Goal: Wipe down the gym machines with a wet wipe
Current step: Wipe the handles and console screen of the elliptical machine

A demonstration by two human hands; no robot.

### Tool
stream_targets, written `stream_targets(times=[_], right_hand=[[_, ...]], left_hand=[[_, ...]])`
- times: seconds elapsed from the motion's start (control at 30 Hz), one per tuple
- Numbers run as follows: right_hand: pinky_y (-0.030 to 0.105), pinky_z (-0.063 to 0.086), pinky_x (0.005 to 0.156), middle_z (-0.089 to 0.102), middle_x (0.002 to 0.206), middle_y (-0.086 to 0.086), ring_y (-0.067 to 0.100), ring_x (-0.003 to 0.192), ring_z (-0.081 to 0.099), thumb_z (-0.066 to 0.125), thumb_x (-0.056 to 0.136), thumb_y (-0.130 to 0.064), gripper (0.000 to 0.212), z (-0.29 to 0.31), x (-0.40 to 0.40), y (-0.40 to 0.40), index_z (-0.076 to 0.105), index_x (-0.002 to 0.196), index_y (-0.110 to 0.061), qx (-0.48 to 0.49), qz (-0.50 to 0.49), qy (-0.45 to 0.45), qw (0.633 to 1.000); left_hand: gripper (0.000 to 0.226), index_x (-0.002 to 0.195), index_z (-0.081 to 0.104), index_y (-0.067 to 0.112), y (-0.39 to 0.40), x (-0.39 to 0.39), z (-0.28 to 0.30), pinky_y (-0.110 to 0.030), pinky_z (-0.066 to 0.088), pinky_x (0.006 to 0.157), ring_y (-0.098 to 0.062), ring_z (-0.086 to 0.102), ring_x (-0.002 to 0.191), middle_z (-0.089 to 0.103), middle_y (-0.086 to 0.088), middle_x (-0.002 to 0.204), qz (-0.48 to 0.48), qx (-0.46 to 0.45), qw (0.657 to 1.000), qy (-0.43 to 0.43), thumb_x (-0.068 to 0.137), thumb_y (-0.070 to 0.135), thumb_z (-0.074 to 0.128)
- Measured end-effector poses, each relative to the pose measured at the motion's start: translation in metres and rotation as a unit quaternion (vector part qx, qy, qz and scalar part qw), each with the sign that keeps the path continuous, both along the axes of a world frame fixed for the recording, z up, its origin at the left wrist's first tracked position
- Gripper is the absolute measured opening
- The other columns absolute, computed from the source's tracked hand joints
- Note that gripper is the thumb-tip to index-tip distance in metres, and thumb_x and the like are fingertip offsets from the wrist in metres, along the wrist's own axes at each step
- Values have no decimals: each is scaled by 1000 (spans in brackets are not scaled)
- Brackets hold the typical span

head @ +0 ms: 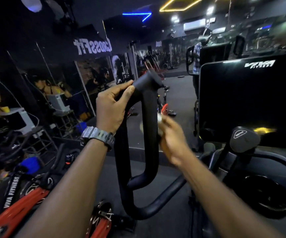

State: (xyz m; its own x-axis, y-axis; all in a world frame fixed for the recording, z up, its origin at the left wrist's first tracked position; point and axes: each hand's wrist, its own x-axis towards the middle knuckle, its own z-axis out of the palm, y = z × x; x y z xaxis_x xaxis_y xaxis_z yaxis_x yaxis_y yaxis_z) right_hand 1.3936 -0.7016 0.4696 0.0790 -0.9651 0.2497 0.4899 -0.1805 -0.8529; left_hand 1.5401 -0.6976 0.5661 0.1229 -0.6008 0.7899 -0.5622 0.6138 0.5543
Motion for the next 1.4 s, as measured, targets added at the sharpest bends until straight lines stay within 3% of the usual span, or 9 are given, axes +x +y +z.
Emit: stream_targets(times=[0.17, 0.33, 0.5, 0.7, 0.8, 0.9, 1.03, 1.27, 1.4], right_hand=[[28, 44, 73, 66, 86, -5, 13, 77, 53, 51, 99, -11, 20, 19, 6, -15, 69, 107, -17, -65, -52, -53, 995], [48, 47, 96, 69, 113, 16, 29, 105, 64, 48, 99, -8, 27, -62, -2, 22, 71, 111, -14, 2, 63, -1, 998], [17, 47, 72, 69, 87, -6, 2, 76, 58, 60, 93, -7, 17, 47, -14, -23, 70, 99, -19, -119, -28, -55, 991], [39, 44, 86, 66, 81, 5, 20, 75, 59, 52, 95, -25, 34, -65, -7, 24, 60, 102, 7, 26, 189, 19, 981], [21, 49, 62, 59, 56, -6, 8, 55, 57, 42, 97, -21, 26, -12, -15, -1, 56, 94, 1, -38, 233, 32, 971], [24, 52, 65, 67, 68, 4, 15, 63, 63, 37, 100, -14, 38, 49, -12, -32, 68, 77, -10, -24, 240, -78, 967], [25, 46, 62, 64, 65, 7, 14, 58, 58, 40, 95, -18, 39, -31, 0, -6, 70, 70, -14, 21, 306, -40, 951], [26, 51, 67, 67, 88, 11, 20, 77, 62, 42, 96, -24, 31, -35, -6, -26, 65, 102, -5, 63, 273, -120, 952], [35, 46, 93, 58, 117, 20, 28, 105, 54, 50, 88, -28, 35, -58, -6, -4, 66, 110, -6, 58, 258, -88, 960]], left_hand=[[33, 125, 65, 11, 8, -17, -15, -31, 50, 101, -1, 63, 112, 68, 4, 122, 46, -19, 998, 31, 95, 21, 62], [40, 131, 60, 8, 22, -52, -57, -40, 39, 112, -17, 46, 136, 54, -5, 142, 163, -98, 981, -46, 93, 17, 63], [36, 118, 68, 6, 27, -66, -79, -42, 54, 91, -20, 64, 110, 66, -8, 118, 151, -107, 983, 20, 84, 13, 74], [34, 114, 71, 14, 35, -65, -68, -38, 58, 81, -14, 70, 90, 70, 1, 105, 144, -82, 985, 49, 80, 16, 79], [34, 113, 71, 17, 37, -61, -67, -38, 57, 81, -14, 69, 90, 71, 1, 103, 156, -76, 985, 12, 80, 18, 78], [35, 114, 71, 20, 38, -57, -65, -41, 53, 90, -18, 66, 101, 70, 3, 110, 166, -63, 984, -3, 79, 22, 77], [38, 118, 69, 25, 42, -53, -64, -30, 46, 98, -18, 58, 107, 66, 8, 109, 181, -37, 982, -45, 81, 25, 75], [29, 107, 73, 18, 52, -45, -93, -43, 55, 87, -16, 68, 98, 71, 3, 102, 122, -12, 992, 28, 79, 17, 79], [26, 103, 73, 27, 59, -40, -107, -43, 55, 88, -17, 68, 98, 73, 4, 102, 98, 15, 993, 59, 78, 21, 80]])
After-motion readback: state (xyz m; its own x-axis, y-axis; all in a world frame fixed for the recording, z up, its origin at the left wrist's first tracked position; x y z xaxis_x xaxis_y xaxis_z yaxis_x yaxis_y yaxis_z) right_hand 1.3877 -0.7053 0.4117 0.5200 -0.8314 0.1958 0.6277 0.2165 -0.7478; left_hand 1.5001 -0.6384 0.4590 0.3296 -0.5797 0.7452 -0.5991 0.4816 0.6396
